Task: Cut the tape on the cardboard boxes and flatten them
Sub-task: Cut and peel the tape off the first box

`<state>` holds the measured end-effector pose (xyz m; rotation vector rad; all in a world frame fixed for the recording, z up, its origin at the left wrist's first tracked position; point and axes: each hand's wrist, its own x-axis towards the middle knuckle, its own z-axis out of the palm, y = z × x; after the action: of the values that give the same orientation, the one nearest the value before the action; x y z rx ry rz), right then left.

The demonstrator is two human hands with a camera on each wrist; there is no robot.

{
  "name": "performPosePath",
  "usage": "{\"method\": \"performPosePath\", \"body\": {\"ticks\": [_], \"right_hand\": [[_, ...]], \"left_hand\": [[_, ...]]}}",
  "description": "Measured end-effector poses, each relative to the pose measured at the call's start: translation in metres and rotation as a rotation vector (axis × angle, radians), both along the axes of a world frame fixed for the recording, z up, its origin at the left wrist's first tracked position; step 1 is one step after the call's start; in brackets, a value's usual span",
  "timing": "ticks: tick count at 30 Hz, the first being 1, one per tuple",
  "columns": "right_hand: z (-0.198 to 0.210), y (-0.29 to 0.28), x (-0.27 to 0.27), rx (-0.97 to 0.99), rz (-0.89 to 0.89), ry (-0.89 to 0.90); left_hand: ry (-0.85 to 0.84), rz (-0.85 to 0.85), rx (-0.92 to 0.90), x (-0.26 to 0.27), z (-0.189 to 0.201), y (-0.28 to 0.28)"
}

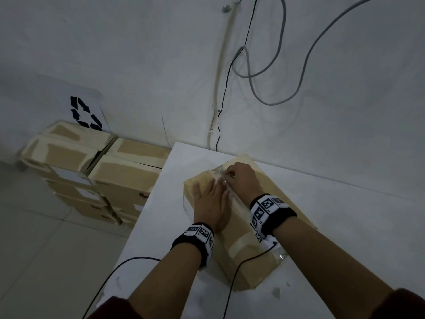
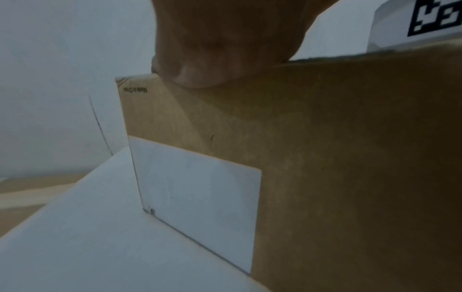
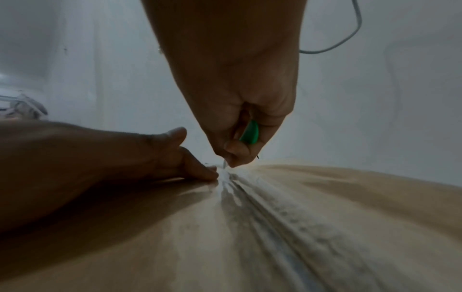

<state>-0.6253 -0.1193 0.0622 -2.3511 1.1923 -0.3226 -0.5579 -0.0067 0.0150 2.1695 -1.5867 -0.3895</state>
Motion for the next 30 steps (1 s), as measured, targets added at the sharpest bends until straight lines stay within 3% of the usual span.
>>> {"method": "performPosePath", "body": {"ticks": [7, 15, 24, 30], "right_hand": [[0.0, 0.004, -0.004, 0.015, 0.023, 0.05], [-0.001, 0.027, -0.048, 0.004, 0.019, 0.151], [-0.011, 0.08, -0.141, 0.037, -0.129, 0.22], [-0.006, 0.107, -0.192, 0.059, -0.182, 0.225]], "left_hand": [[-0.025, 0.013, 0.014, 0.0, -0.003, -0.004], [-0.06, 0.025, 0.011, -0.002, -0.002, -0.004], [-0.059, 0.056, 0.049, -0.002, -0.008, -0.006], [-0.177, 0.067, 0.043, -0.001, -0.015, -0.009]]}}
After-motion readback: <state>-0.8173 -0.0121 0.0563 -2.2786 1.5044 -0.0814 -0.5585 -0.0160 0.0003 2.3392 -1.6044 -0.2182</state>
